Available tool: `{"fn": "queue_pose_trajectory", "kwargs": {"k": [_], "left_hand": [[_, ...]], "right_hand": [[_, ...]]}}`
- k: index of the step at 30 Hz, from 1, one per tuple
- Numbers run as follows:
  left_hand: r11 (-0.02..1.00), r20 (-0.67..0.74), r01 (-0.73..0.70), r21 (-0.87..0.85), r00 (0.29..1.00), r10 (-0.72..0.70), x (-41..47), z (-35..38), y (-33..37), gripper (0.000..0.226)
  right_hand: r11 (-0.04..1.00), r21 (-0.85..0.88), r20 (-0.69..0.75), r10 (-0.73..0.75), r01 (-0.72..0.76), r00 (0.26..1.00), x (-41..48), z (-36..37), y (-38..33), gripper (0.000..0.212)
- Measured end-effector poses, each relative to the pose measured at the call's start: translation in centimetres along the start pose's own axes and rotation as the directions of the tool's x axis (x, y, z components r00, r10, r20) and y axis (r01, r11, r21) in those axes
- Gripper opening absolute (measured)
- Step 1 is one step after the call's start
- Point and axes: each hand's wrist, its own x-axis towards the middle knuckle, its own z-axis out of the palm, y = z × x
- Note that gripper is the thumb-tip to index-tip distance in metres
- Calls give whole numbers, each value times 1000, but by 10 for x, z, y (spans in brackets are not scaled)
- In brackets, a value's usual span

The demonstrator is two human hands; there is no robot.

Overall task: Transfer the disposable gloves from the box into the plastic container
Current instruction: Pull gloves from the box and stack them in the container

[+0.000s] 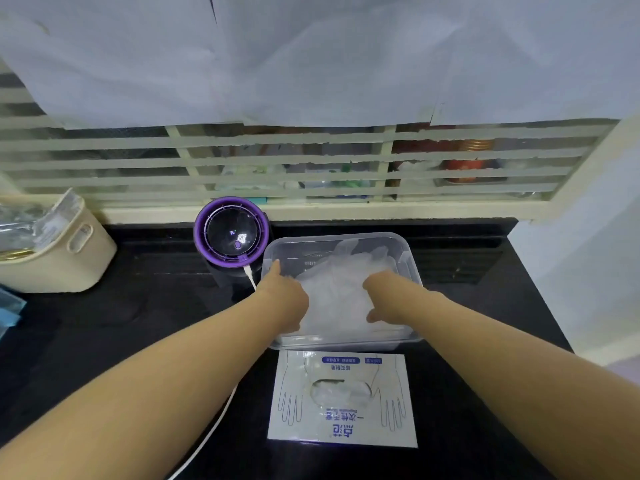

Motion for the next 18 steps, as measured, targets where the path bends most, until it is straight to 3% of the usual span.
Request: {"fn": "queue_pose_trajectory", "kwargs": {"k": [3, 6, 9, 13, 15, 18], "left_hand": [[994, -123, -34, -106, 992, 21, 4, -3, 0, 30], [931, -233, -142, -335, 970, 64, 14, -2, 7, 48], [856, -109, -151, -495, 988, 111, 25, 2, 14, 54], [855, -13, -108, -508, 993, 117, 33, 5, 19, 53], [856, 0, -104, -507, 993, 120, 34, 2, 20, 54], [851, 5, -119, -511, 990, 141, 33, -1, 16, 51]], "right_hand": [[1000, -5, 51, 10, -10, 999, 18, 14, 4, 50], [1000, 10, 44, 9, -10, 999, 32, 21, 4, 48], [999, 37, 48, 7, -9, 999, 36, 24, 3, 48], [996, 80, 146, 33, -45, 989, 31, 17, 5, 30], [978, 182, 170, 67, -98, 983, 22, 4, 6, 19], [921, 376, 87, 73, -100, 994, 6, -24, 8, 27]]}}
